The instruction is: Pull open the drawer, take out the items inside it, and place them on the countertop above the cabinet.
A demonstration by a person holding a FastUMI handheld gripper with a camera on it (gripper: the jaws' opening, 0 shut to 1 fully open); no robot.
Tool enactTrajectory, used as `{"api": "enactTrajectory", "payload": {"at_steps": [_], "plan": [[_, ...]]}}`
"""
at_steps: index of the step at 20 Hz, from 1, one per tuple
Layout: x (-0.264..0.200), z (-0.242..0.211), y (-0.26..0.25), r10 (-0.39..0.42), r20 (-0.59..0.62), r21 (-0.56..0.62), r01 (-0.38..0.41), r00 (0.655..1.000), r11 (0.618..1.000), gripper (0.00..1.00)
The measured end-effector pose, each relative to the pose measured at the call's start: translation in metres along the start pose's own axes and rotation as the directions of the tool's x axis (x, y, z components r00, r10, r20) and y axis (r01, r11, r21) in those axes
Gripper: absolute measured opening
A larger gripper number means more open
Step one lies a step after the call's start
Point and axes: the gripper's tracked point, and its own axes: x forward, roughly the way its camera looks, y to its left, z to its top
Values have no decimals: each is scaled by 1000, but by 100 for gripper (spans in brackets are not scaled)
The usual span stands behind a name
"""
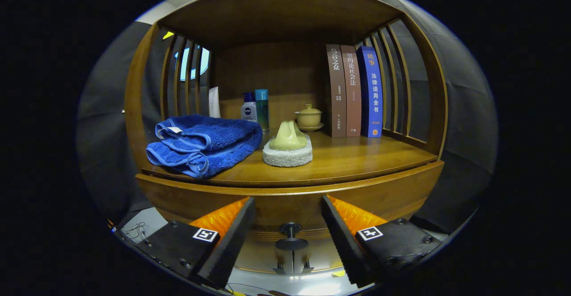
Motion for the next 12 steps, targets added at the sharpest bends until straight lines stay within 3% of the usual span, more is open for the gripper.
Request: {"api": "enactTrajectory", "payload": {"at_steps": [12], "plan": [[-3,3,2,24,-19,9,-24,1000,1000,100]]}}
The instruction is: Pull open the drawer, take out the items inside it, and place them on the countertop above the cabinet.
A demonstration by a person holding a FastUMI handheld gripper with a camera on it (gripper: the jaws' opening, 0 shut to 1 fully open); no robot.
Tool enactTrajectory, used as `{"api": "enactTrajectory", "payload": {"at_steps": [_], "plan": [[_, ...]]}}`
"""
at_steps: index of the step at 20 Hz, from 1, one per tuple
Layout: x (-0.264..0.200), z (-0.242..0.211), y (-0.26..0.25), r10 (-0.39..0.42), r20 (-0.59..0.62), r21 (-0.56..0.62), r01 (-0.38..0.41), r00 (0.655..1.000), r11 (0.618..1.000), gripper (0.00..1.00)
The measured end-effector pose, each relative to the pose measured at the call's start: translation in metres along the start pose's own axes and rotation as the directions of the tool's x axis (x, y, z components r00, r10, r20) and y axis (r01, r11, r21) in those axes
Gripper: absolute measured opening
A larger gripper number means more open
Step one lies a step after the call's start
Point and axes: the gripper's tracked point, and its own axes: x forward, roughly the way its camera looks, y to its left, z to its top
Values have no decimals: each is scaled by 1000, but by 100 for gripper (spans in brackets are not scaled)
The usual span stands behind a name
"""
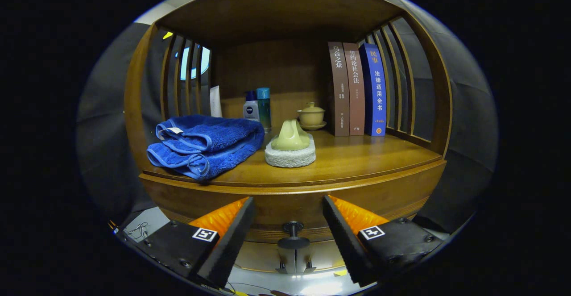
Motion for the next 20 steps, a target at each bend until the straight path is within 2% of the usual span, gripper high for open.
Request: {"api": "enactTrajectory", "payload": {"at_steps": [7,14,20], "plan": [[-40,36,-2,2,51,-4,-1,999,1000,100],[-103,117,-15,-36,106,-14,38,994,999,100],[-155,178,-9,-26,152,-11,28,988,1000,99]]}}
